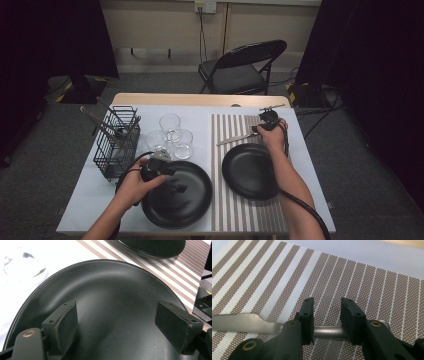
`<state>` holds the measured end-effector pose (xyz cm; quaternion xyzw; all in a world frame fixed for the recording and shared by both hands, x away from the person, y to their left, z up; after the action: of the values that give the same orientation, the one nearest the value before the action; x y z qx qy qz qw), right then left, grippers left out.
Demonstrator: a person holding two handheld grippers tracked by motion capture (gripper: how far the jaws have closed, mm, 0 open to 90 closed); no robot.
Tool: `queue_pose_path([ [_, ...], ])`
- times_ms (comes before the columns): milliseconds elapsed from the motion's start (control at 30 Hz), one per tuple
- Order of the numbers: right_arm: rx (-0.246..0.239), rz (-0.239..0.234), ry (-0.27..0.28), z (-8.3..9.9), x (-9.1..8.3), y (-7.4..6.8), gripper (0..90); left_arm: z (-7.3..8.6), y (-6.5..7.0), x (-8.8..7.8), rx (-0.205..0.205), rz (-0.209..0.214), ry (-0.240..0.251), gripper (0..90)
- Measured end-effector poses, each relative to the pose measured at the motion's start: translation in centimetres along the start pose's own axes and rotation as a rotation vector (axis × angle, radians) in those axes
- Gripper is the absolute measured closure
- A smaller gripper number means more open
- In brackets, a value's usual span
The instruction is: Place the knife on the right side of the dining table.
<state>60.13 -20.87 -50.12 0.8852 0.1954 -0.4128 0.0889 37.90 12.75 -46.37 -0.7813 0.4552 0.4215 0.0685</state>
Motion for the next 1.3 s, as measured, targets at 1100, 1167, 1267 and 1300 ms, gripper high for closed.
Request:
queue_pose_path([
  [1100, 0.033, -0.002, -0.037, 0.86, -0.31, 0.55, 75.8, 0.18, -0.21, 0.15, 0.005, -0.002, -0.015, 17.9],
  [1167, 0.035, -0.003, -0.034, 0.96, -0.39, 0.57, 75.9, 0.15, -0.11, 0.19, -0.001, 0.000, -0.014, 18.0],
  [1267, 0.036, -0.002, -0.031, 1.05, -0.47, 0.57, 76.1, 0.05, -0.01, 0.24, 0.003, 0.004, -0.008, 18.0],
  [1300, 0.036, -0.005, -0.031, 1.07, -0.49, 0.53, 77.7, 0.01, 0.01, 0.26, 0.005, 0.007, -0.004, 18.0],
])
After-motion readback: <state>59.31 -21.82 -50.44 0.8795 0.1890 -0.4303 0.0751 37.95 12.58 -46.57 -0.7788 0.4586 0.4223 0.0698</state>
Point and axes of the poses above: each handheld gripper's, and its own axes: x roughly forward along the jaws, z roughly out of its underside, y roughly to its right, the point moved 6 cm from there along x, roughly forward along the jaws, and after that the axes turned 3 degrees about -x, right-handed, at the moved point
